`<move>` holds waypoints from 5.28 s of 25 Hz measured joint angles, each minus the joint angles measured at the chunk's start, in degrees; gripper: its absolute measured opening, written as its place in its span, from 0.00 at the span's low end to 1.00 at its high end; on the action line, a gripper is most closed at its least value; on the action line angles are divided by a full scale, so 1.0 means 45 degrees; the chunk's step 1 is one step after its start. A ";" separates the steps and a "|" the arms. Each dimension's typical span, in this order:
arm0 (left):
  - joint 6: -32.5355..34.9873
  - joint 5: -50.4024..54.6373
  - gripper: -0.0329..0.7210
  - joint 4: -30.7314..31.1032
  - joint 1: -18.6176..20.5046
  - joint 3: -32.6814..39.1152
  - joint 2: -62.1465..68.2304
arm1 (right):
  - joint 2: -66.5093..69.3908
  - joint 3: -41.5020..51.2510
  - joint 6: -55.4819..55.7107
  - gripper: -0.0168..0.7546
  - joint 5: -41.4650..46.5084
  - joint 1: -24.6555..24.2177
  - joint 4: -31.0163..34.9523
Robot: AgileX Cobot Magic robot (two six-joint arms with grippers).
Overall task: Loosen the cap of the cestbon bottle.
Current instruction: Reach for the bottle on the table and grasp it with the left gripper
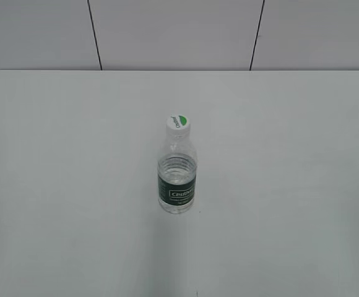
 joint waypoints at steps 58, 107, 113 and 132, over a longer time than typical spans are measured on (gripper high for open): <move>0.0000 -1.5542 0.62 0.0559 -0.7881 0.3285 0.9490 | 0.0000 0.0000 0.0000 0.79 0.0000 0.0000 0.0000; -0.2212 -2.5220 0.72 0.8354 -0.5792 0.3172 2.1045 | 0.0000 0.0025 0.0000 0.79 0.0000 0.0000 0.0133; -0.3493 -2.7034 0.72 1.3078 -0.3709 0.1404 2.3147 | 0.0000 0.0025 0.0000 0.79 0.0000 0.0000 0.0133; -0.4413 -2.7452 0.72 1.6452 -0.3760 -0.1956 2.6079 | 0.0000 0.0025 0.0003 0.79 0.0000 0.0000 0.0133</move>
